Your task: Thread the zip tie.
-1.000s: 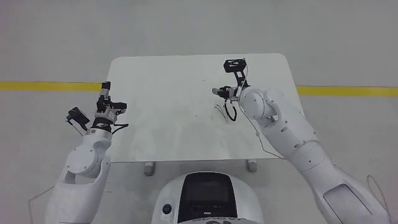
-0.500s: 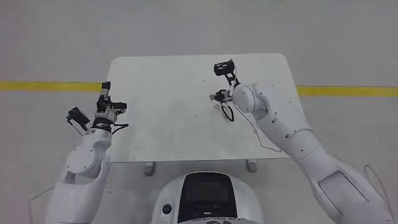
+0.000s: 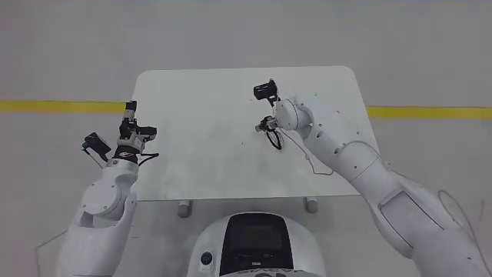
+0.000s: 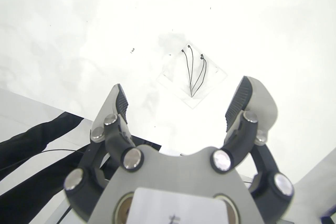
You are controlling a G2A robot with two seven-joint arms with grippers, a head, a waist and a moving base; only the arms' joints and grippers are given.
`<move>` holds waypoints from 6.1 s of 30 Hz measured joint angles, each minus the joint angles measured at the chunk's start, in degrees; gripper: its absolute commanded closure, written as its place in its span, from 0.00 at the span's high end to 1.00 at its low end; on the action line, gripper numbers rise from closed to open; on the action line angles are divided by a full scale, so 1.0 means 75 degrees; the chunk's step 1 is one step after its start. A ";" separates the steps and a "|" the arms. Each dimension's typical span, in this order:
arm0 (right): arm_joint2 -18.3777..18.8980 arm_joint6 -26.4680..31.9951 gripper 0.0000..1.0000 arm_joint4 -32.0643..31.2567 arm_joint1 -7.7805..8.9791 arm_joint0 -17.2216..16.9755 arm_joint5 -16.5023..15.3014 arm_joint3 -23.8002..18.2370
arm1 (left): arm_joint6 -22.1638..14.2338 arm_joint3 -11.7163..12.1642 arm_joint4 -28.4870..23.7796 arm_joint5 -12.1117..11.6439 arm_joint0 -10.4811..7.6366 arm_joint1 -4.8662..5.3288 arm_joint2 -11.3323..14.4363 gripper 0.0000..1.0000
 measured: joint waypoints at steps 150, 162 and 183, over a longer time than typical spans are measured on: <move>-0.0290 -0.0470 0.16 -0.0709 -0.1786 0.0235 -0.1060 0.3838 | 0.0000 0.0000 0.0000 0.0000 0.0000 0.0000 0.0000 1.00; -0.0240 -0.0371 0.18 -0.0943 -0.1799 0.0099 -0.1078 0.3681 | 0.0000 0.0000 0.0000 0.0000 0.0000 0.0000 0.0000 1.00; -0.0166 -0.0369 0.00 -0.1013 -0.2020 0.0273 -0.1079 0.4236 | 0.0000 0.0000 0.0000 0.0000 0.0000 0.0000 0.0000 1.00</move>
